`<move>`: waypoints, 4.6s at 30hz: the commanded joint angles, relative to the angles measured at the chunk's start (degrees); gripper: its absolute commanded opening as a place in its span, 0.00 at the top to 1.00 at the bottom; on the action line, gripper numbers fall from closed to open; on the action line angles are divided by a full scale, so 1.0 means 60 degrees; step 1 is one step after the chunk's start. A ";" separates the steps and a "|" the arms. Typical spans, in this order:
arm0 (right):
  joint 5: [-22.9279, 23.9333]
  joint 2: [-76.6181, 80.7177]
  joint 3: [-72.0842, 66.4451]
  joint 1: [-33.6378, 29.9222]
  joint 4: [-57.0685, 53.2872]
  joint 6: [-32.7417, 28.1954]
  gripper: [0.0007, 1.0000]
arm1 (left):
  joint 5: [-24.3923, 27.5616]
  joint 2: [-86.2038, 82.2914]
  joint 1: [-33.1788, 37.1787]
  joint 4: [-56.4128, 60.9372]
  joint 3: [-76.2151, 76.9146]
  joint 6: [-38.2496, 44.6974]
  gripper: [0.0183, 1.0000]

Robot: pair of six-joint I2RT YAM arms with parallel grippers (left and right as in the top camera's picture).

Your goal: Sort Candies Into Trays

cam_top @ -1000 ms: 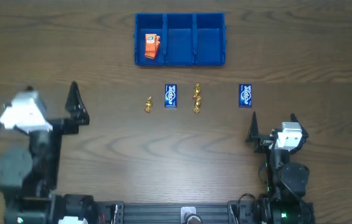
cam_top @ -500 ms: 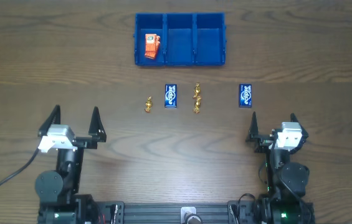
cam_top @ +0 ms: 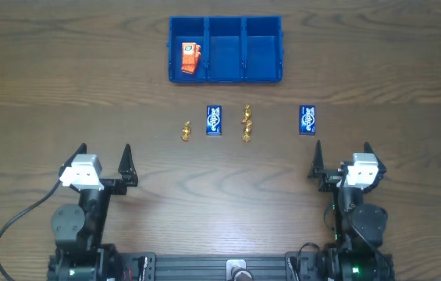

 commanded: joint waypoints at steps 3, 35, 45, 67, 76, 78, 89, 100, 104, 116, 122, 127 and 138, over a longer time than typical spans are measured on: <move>-0.0015 -0.0066 -0.0022 -0.0047 -0.0047 -0.0135 0.00 | 0.0146 -0.0062 0.0040 -0.0350 -0.0178 0.0117 0.00; -0.0342 1.0874 1.1442 -0.0029 -0.7002 0.0947 0.00 | 0.0146 -0.0062 0.0040 -0.0350 -0.0178 0.0117 0.00; -0.0659 1.6298 1.2469 0.0229 -0.8069 0.1235 0.00 | 0.0146 -0.0062 0.0040 -0.0350 -0.0178 0.0117 0.00; -0.0579 1.8626 1.2207 0.0433 -0.7541 0.1479 0.00 | 0.0146 -0.0062 0.0040 -0.0350 -0.0178 0.0117 0.00; -0.0532 1.8790 1.2054 0.0433 -0.7220 0.1479 0.00 | 0.0146 -0.0062 0.0040 -0.0350 -0.0178 0.0117 0.00; -0.0503 1.8793 1.2054 0.0433 -0.7206 0.1479 0.06 | 0.0146 -0.0062 0.0040 -0.0350 -0.0178 0.0117 0.00; -0.0477 1.9034 1.2054 0.0437 -0.6947 0.1483 0.62 | 0.0146 -0.0062 0.0040 -0.0350 -0.0178 0.0117 0.00; -0.0481 1.8028 1.2429 0.0568 -0.7158 0.1592 0.89 | 0.0146 -0.0062 0.0040 -0.0350 -0.0178 0.0117 0.00; -0.0470 1.6684 1.3143 0.1096 -0.7289 0.1814 0.93 | 0.0146 -0.0062 0.0040 -0.0350 -0.0178 0.0117 0.00; 0.1785 1.6884 1.5293 0.4146 -0.4022 0.2488 0.96 | 0.0146 -0.0062 0.0040 -0.0350 -0.0178 0.0117 0.00; 0.1603 1.8746 1.5293 0.4674 -0.1982 0.2852 0.96 | 0.0146 -0.0062 0.0040 -0.0350 -0.0178 0.0117 0.00; 0.1606 1.9471 1.5293 0.4732 -0.1555 0.2994 0.96 | 0.0146 -0.0062 0.0040 -0.0350 -0.0178 0.0117 0.00; 0.2335 1.9591 1.5293 0.4703 -0.1137 0.2991 0.96 | 0.0146 -0.0062 0.0040 -0.0350 -0.0178 0.0117 0.00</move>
